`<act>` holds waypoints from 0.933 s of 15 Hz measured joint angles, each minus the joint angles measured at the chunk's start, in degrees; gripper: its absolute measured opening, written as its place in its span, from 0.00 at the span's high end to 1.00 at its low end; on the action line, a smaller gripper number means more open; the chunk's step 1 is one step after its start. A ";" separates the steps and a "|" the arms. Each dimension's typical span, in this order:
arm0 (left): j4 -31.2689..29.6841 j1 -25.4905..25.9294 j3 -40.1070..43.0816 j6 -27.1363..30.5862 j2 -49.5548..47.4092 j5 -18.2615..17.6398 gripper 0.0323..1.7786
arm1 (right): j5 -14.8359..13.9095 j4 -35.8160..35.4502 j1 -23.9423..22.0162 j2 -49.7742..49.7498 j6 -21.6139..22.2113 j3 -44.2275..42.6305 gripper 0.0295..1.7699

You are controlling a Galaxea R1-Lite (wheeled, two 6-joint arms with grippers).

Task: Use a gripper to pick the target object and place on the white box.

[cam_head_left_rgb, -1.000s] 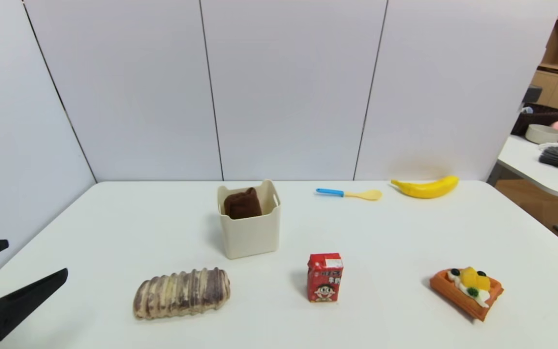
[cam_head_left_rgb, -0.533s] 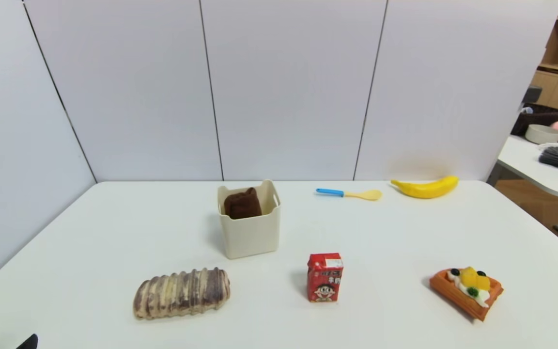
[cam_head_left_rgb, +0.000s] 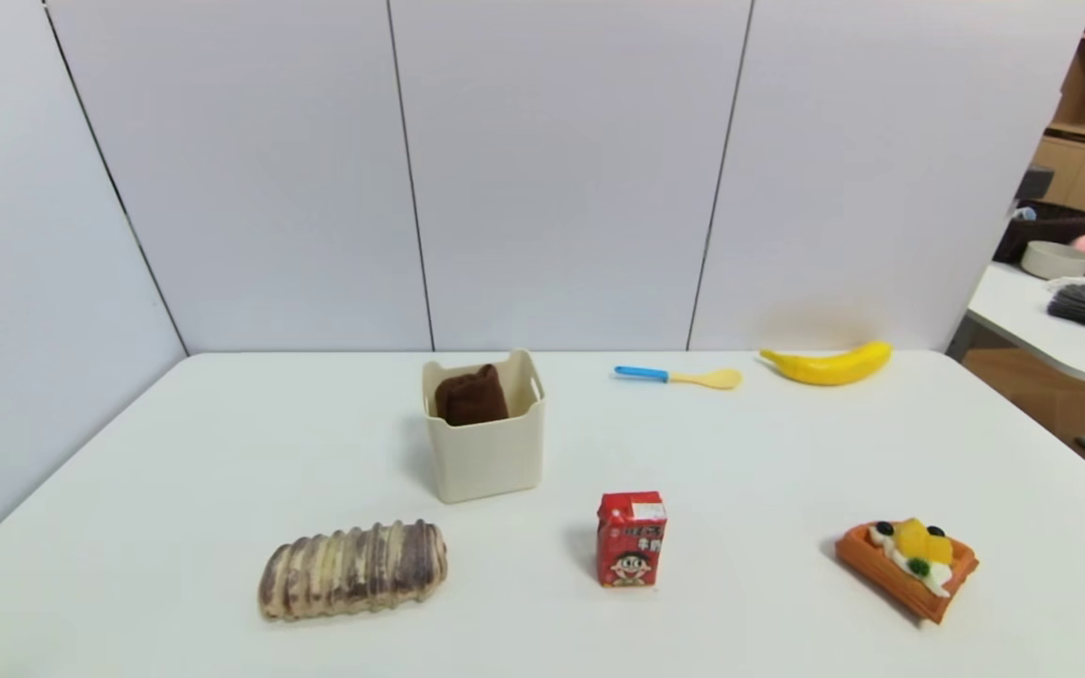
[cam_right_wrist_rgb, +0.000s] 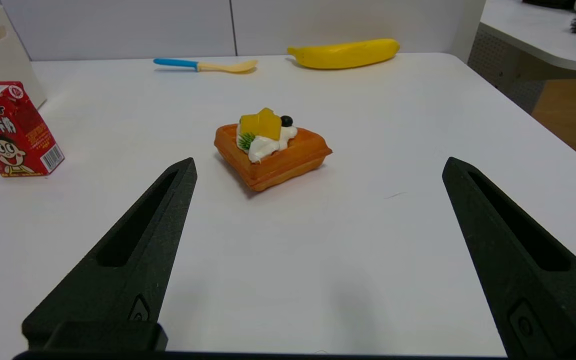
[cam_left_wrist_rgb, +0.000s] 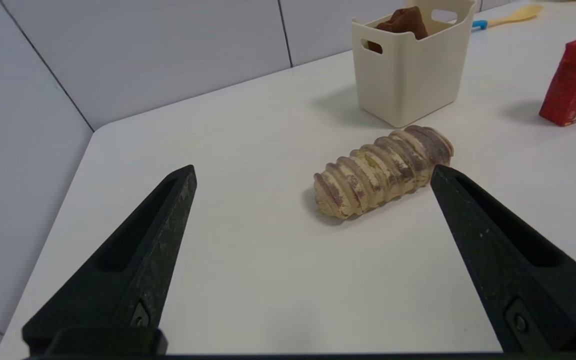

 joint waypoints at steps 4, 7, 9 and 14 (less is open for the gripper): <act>0.00 -4.55 1.38 -1.88 -2.50 5.32 0.05 | 0.00 0.00 0.00 0.00 0.02 0.00 0.04; 0.13 -5.08 6.51 -2.76 -7.90 6.23 0.05 | 0.02 -0.02 0.00 0.00 0.02 0.00 0.04; 0.05 -5.16 9.46 -3.00 -11.57 8.85 0.05 | 0.00 -0.02 0.00 0.00 0.02 0.00 0.04; 1.46 -5.22 13.42 -3.33 -15.02 18.69 0.05 | 0.00 0.00 -0.02 0.00 0.02 0.00 0.04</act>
